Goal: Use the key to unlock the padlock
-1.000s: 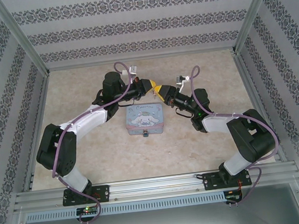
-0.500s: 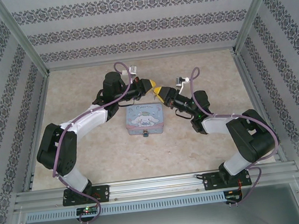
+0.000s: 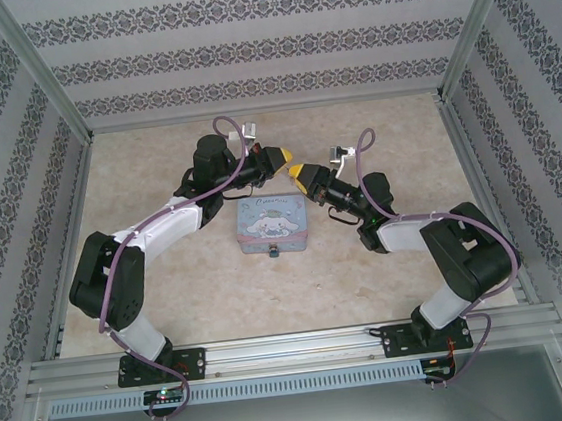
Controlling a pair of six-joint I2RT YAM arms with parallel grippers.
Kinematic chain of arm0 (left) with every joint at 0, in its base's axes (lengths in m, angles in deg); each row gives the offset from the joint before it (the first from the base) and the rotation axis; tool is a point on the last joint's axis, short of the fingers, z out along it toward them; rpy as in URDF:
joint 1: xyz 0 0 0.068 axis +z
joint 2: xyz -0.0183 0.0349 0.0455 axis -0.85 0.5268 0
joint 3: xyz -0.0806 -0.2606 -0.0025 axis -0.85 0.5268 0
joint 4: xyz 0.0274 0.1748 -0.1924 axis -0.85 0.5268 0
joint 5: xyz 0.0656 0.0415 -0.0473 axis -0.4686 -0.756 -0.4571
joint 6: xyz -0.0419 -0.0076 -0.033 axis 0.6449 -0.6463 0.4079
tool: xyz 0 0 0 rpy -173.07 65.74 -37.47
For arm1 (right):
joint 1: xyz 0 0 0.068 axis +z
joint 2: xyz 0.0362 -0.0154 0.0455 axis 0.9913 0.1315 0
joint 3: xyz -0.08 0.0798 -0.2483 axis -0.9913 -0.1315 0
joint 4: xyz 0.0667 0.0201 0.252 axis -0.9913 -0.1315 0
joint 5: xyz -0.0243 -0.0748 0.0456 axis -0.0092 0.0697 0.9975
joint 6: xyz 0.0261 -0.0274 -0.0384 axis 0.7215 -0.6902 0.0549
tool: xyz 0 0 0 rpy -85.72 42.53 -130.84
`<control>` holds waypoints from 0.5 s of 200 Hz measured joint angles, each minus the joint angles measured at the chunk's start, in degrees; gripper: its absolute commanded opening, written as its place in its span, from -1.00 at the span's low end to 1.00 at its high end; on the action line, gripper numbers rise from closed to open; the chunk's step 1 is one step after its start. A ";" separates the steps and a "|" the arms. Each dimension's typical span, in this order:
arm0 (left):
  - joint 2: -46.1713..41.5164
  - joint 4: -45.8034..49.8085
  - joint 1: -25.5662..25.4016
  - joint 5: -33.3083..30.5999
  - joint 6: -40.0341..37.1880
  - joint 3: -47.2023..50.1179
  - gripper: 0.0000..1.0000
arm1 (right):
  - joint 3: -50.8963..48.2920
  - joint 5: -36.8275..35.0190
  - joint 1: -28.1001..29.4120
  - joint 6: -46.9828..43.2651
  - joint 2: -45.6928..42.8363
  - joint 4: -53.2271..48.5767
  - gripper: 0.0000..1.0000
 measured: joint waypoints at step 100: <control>0.07 -0.39 0.00 -0.52 0.22 0.92 -1.00 | 0.31 -0.52 0.66 1.51 1.70 2.03 -0.66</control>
